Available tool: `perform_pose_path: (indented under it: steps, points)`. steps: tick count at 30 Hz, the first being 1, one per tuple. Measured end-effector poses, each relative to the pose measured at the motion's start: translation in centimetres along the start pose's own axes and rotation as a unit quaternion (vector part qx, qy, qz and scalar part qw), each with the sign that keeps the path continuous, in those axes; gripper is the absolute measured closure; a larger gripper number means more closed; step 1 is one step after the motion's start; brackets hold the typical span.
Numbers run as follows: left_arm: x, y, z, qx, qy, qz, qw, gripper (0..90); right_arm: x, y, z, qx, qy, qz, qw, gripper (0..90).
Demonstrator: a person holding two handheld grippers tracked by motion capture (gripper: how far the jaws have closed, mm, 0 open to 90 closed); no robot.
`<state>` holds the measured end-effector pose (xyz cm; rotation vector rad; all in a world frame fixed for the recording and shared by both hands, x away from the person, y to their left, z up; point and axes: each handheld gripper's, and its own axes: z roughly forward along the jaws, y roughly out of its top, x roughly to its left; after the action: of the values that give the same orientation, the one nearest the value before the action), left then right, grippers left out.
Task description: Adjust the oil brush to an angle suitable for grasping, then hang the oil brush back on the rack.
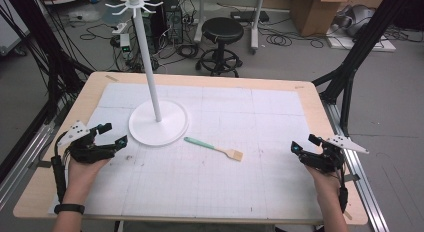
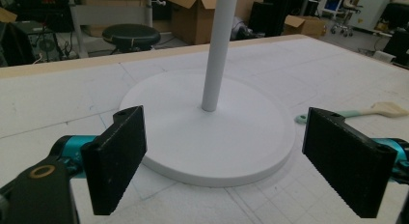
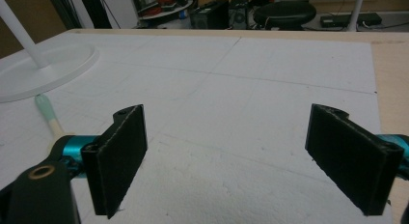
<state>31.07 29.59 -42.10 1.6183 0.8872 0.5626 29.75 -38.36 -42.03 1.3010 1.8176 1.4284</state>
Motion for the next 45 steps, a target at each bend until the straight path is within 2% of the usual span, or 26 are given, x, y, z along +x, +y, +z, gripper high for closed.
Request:
perform_pose_path:
  steps: [3,9,11,17,21,25,33,40,45]
  points:
    - [-0.1,0.0,0.06,0.0,-0.001,0.005,1.0,16.1,0.03,0.05,-0.07,-0.001,0.002,0.002,1.0,13.7]
    - [0.01,0.04,-0.04,-0.005,0.0,-0.003,1.0,12.9,-0.05,0.05,0.02,0.0,0.004,-0.004,1.0,13.7]
    - [0.03,0.03,-0.02,-0.001,0.002,0.0,1.0,12.4,-0.08,0.05,0.06,0.001,0.006,-0.004,1.0,13.7]
    - [-0.01,0.0,0.13,-0.009,-0.008,0.001,0.9999,11.9,-0.21,0.05,0.06,0.001,0.007,-0.005,1.0,13.6]
    - [-0.04,-0.04,0.2,-0.001,0.0,0.014,0.9999,11.7,-0.13,0.04,0.01,0.004,0.008,-0.003,1.0,13.7]
    - [0.0,0.08,0.14,-0.003,0.001,0.013,0.9999,11.7,-0.1,0.03,-0.1,0.003,0.01,-0.007,0.9999,13.7]
    - [-0.27,0.3,0.19,-0.009,-0.011,0.012,0.9998,11.7,-0.13,0.06,-0.19,0.001,0.011,-0.005,0.9999,13.7]
    - [-0.28,0.46,0.09,-0.006,-0.019,0.012,0.9997,11.7,-0.01,0.1,0.06,0.005,0.023,-0.008,0.9997,13.7]
    - [-0.2,0.55,-0.02,-0.008,-0.021,0.011,0.9997,11.7,0.33,0.71,-0.13,0.005,0.041,-0.02,0.9989,13.2]
